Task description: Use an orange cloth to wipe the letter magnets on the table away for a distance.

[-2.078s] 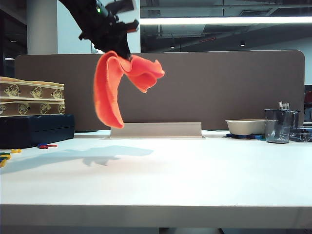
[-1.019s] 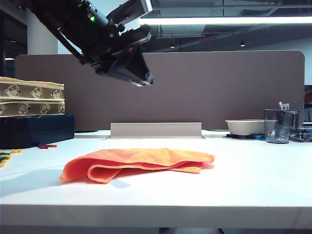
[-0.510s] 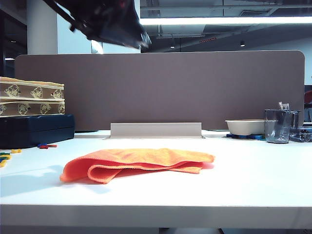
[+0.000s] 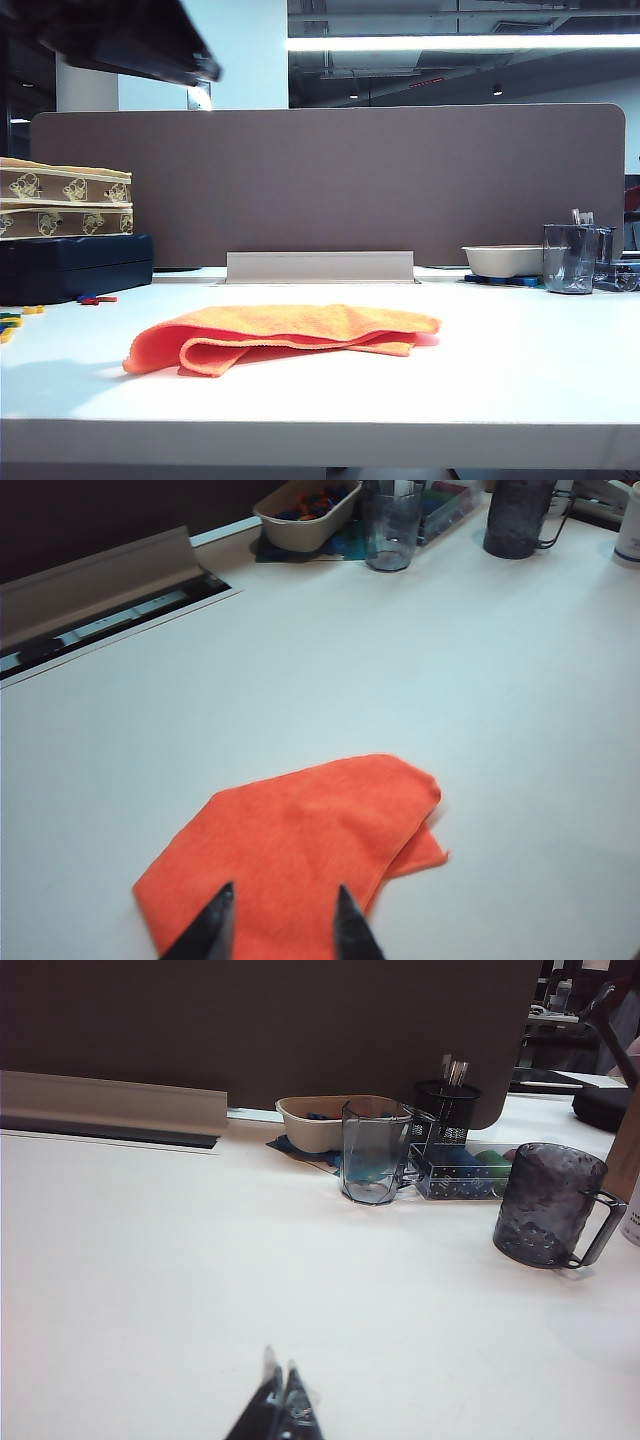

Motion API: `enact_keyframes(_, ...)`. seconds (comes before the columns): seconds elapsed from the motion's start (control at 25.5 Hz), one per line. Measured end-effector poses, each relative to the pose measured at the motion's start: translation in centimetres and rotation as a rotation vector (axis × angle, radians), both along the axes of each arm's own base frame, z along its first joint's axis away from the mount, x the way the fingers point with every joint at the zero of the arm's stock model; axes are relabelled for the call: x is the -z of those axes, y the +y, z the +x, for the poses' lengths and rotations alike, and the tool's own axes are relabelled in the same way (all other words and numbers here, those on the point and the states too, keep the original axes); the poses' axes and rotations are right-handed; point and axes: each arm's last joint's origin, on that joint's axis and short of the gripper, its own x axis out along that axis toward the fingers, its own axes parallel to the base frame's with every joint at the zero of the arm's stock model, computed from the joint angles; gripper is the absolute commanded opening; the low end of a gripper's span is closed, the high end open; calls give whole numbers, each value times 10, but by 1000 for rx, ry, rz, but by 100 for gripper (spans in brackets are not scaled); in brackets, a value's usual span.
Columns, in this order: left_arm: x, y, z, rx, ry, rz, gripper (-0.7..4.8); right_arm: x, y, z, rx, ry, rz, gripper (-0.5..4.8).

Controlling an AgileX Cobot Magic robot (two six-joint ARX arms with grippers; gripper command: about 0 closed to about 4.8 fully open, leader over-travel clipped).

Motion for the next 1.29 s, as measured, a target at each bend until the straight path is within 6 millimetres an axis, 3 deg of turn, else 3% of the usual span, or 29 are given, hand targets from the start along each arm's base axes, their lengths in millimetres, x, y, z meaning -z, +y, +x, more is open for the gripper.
enact_keyframes(0.24, 16, 25, -29, -60, -11, 10, 121, 0, 0, 0, 0, 0, 0, -5)
enact_keyframes(0.51, 49, 60, -72, -159, 17, -28, 121, 0, 0, 0, 0, 0, 0, -5)
enact_keyframes(0.67, 62, 71, -85, -187, 6, -66, 121, 0, 0, 0, 0, 0, 0, -5)
enact_keyframes(1.18, 74, 77, -84, -377, -37, -44, 120, 0, 0, 0, 0, 0, 0, -5)
enact_keyframes(1.29, 89, 74, -81, -380, -6, -59, 120, 0, 0, 0, 0, 0, 0, -5)
